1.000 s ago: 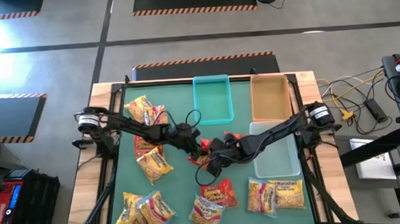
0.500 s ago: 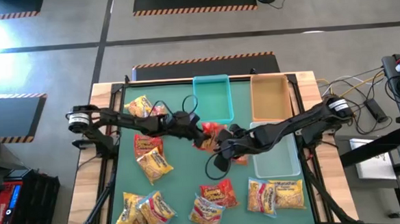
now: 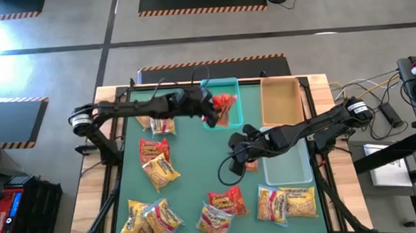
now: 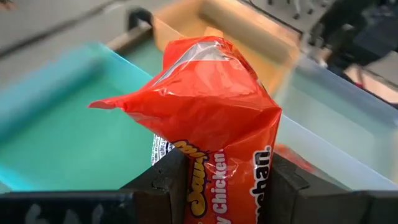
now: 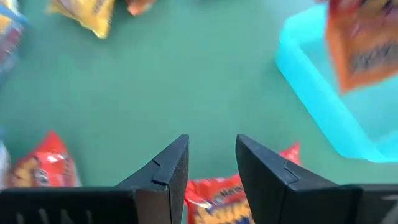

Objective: Sort Maruchan noodles
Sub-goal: Put the orange noodle pack into the green bin

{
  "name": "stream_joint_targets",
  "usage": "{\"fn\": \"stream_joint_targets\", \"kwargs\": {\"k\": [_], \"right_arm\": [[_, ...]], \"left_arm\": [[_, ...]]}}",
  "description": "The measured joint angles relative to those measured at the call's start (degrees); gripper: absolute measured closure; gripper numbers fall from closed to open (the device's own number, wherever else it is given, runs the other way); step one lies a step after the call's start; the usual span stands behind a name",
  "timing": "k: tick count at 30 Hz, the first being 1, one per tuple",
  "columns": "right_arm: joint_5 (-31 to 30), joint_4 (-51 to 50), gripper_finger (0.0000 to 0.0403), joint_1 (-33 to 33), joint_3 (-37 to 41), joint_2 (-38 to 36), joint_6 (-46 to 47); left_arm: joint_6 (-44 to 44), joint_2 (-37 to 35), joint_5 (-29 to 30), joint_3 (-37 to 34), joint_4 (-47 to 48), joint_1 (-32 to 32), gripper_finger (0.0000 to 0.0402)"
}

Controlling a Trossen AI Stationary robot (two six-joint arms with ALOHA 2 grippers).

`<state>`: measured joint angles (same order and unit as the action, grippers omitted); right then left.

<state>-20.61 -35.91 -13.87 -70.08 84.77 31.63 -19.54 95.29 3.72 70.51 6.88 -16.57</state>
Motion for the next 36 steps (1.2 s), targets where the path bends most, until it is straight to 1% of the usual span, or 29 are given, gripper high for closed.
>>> {"fn": "stream_joint_targets", "kwargs": {"k": [4, 7, 12, 18, 20, 24, 28, 31, 36], "right_arm": [[-6.15, -2.93, 0.0280, 0.53, 0.00, 0.02, -0.82], [-11.45, -3.20, 0.0280, 2.06, 0.00, 0.00, -0.54], [-16.66, -2.75, 0.0280, 5.36, 0.00, 0.03, -0.17], [-17.01, -2.41, 0.0280, 10.01, 0.00, 0.04, -0.17], [-17.04, -2.42, 0.0280, 11.18, 0.00, 0.04, 0.02], [-16.97, -2.59, 0.0280, 12.81, 0.00, 0.04, 1.76], [-16.97, -2.64, 0.0280, 13.23, 0.00, 0.07, 1.90], [-16.90, -2.84, 0.0280, 13.15, 0.02, 0.07, 3.15], [-16.95, -2.82, 0.0280, 13.18, 0.02, 0.16, 3.83]], "left_arm": [[5.18, 0.89, 0.27, 0.53, 0.10, -5.00, 0.0278], [6.90, 2.18, 0.07, 0.51, -0.25, -8.91, 0.0278], [11.30, 5.15, -0.82, 1.10, -0.77, -13.85, 0.0278], [19.31, 11.55, -7.56, 6.35, -0.49, -16.78, 0.0278], [22.77, 14.24, -7.73, 9.18, 0.85, -17.03, 0.0278], [29.72, 19.60, -7.71, 16.58, 8.12, -17.45, 0.0278], [35.89, 23.01, -7.68, 22.03, 13.03, -17.74, 0.0278], [40.00, 23.60, -7.69, 23.65, 14.36, -18.09, 0.0278], [44.38, 23.58, -7.66, 23.73, 14.60, -19.33, 0.0278]]}}
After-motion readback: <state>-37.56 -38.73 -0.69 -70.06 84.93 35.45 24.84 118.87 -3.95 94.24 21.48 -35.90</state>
